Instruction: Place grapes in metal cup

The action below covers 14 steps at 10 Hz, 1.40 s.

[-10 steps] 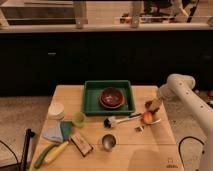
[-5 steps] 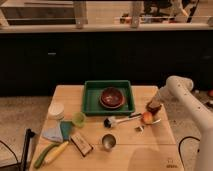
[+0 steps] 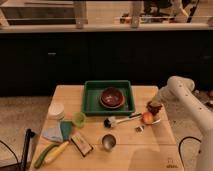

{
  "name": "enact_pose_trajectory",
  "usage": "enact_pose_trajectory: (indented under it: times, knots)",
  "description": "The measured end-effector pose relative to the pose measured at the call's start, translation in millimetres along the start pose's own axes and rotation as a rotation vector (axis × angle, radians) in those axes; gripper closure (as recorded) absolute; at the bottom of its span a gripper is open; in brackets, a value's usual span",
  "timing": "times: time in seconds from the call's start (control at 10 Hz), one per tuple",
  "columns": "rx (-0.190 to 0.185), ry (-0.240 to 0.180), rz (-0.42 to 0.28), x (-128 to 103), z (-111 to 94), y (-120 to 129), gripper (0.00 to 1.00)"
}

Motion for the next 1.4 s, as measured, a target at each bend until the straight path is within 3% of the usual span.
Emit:
enact_pose_trajectory:
  times: [1.4]
  knots:
    - [0.014, 0.018, -0.090, -13, -13, 0, 1.00]
